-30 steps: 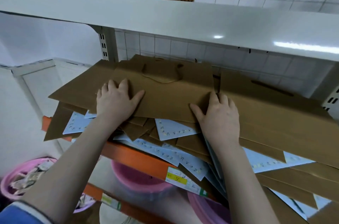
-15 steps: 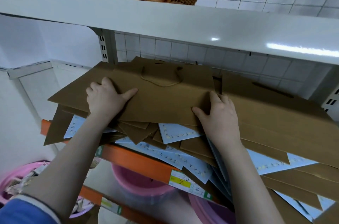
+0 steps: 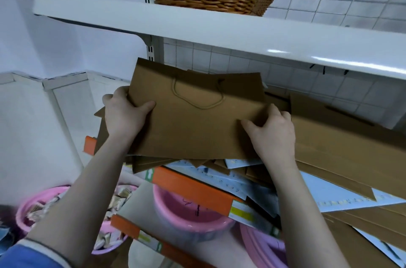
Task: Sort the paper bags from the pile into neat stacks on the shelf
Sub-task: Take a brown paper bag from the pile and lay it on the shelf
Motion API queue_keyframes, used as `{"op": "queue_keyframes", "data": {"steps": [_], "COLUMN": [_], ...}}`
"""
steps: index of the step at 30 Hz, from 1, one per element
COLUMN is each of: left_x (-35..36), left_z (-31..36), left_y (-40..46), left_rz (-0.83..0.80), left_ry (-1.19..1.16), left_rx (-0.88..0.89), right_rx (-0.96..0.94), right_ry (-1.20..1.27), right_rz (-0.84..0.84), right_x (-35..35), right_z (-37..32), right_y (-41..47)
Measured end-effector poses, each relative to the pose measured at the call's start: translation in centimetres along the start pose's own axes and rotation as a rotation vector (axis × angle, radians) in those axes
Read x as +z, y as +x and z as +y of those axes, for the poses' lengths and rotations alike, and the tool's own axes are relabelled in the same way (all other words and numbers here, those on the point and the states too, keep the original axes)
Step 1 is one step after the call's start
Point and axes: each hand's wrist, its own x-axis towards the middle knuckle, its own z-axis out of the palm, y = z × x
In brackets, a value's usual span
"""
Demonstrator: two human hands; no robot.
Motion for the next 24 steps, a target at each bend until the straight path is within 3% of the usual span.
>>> {"op": "queue_keyframes", "data": {"steps": [13, 18, 24], "left_x": [-4.0, -5.4, -5.7], "left_z": [-3.7, -3.4, -0.4], "left_y": [-1.6, -4.4, -10.0], "left_rz": [-0.033, -0.046, -0.105], "left_ry": [-0.328, -0.275, 0.012], "left_rx": [-0.124, -0.087, 0.031], "right_rx": [0.108, 0.048, 0.054], "right_ry": [0.098, 0.036, -0.053], "right_rz": [0.016, 0.031, 0.053], "right_x": [-0.2, -1.7, -6.0], "right_z": [-1.4, -0.4, 2.7], "right_y": [-5.0, -7.5, -11.4]}}
